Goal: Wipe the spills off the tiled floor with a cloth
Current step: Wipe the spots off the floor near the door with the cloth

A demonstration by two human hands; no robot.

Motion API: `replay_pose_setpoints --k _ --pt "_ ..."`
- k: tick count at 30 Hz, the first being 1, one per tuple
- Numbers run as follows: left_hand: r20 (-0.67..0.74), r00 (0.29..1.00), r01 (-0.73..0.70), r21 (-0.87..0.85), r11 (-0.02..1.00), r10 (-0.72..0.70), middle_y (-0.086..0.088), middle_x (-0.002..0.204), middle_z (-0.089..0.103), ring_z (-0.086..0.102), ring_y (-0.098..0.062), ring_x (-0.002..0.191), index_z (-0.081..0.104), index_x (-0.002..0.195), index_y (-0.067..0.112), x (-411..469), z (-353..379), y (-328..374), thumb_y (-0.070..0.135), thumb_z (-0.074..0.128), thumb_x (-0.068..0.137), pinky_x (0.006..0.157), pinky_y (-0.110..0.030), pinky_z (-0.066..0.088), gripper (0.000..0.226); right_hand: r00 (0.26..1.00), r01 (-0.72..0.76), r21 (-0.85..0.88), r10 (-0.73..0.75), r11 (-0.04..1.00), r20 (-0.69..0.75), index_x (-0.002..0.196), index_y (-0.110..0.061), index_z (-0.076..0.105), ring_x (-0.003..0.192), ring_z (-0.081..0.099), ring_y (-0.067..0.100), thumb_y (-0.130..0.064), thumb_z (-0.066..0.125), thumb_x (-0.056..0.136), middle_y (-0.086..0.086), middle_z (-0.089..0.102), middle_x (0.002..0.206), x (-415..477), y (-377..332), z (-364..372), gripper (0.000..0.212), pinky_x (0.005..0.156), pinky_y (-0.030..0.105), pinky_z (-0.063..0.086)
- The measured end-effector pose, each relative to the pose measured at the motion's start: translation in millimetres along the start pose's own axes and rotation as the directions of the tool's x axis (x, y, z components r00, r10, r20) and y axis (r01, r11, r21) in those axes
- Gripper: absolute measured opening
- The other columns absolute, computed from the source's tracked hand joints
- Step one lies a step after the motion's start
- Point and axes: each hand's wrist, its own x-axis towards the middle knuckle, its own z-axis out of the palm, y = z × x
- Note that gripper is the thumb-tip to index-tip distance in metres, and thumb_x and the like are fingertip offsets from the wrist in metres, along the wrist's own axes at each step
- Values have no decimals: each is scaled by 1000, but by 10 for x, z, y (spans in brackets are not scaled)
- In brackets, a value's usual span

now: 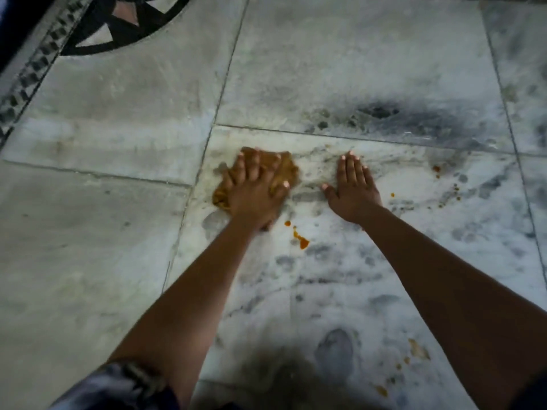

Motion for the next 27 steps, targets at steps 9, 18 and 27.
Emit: replay_pose_setpoints --k 9,18,27 --pt "78 995 -64 35 997 61 6 160 4 -1 -26 146 17 146 42 -399 -74 -511 64 17 89 113 -58 0 61 988 153 -1 -153 988 1 149 -6 -4 145 -10 19 -43 17 100 11 -10 158 -604 3 216 65 116 32 -9" --pt "51 952 -303 17 953 302 3 159 7 -1 -30 146 6 144 46 -908 123 223 64 10 89 113 -55 0 58 967 230 15 -230 973 112 149 -11 -6 145 -11 16 -40 14 101 6 -13 158 -599 123 143 60 115 30 -8" --pt "46 981 190 -82 978 -187 -6 160 -2 -9 -36 144 14 149 32 -155 51 294 56 23 94 111 -63 -6 61 975 223 73 -224 972 11 149 -11 -3 145 -9 15 -43 13 100 5 -9 158 -611 139 266 61 114 27 -10"
